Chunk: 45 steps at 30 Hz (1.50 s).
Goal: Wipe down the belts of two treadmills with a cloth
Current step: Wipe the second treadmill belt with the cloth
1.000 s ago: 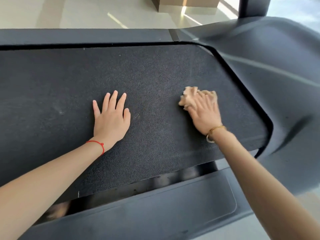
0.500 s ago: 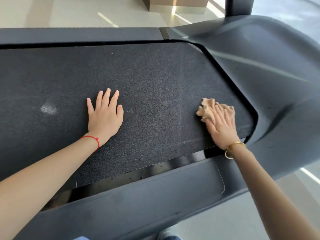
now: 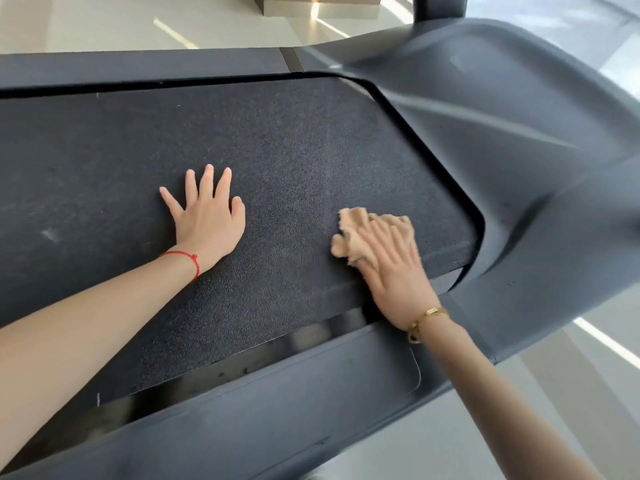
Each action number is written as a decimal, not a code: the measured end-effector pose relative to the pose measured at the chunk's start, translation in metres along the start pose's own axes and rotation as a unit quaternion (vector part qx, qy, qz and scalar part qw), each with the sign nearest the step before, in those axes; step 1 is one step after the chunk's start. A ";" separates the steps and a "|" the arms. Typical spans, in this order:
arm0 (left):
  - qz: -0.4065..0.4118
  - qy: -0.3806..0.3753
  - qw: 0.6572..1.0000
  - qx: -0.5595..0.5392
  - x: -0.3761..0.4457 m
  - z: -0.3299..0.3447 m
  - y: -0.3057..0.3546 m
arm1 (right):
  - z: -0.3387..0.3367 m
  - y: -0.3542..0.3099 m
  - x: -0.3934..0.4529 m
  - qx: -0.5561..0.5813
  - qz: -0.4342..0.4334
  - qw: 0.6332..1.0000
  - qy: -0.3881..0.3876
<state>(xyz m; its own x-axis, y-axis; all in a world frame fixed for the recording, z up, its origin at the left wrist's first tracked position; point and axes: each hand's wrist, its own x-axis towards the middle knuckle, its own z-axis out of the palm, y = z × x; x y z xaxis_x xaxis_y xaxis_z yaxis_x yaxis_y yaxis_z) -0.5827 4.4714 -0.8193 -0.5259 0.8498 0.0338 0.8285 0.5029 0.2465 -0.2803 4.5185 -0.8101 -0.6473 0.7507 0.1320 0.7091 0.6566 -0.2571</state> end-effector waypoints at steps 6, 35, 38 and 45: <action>-0.003 0.007 1.000 0.012 0.025 -0.001 0.006 | -0.011 0.056 0.043 -0.048 0.120 0.991 0.042; -0.008 0.041 0.997 0.061 0.030 0.012 0.007 | 0.043 0.042 0.382 -0.078 0.100 0.992 -0.026; -0.013 0.042 0.997 0.065 0.030 0.012 0.008 | 0.061 0.009 0.419 -0.081 0.071 0.994 -0.033; -0.016 0.034 0.996 0.077 0.031 0.011 0.009 | 0.086 -0.081 0.420 -0.076 -0.150 0.984 -0.062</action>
<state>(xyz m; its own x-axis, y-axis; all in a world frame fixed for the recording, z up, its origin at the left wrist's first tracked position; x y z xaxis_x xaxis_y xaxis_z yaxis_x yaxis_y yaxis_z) -0.5892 4.5042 -0.8266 -0.5601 0.8229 0.0954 0.8280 0.5523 0.0971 -0.6332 4.7744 -0.8162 -0.8561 0.5132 0.0602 0.5087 0.8575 -0.0764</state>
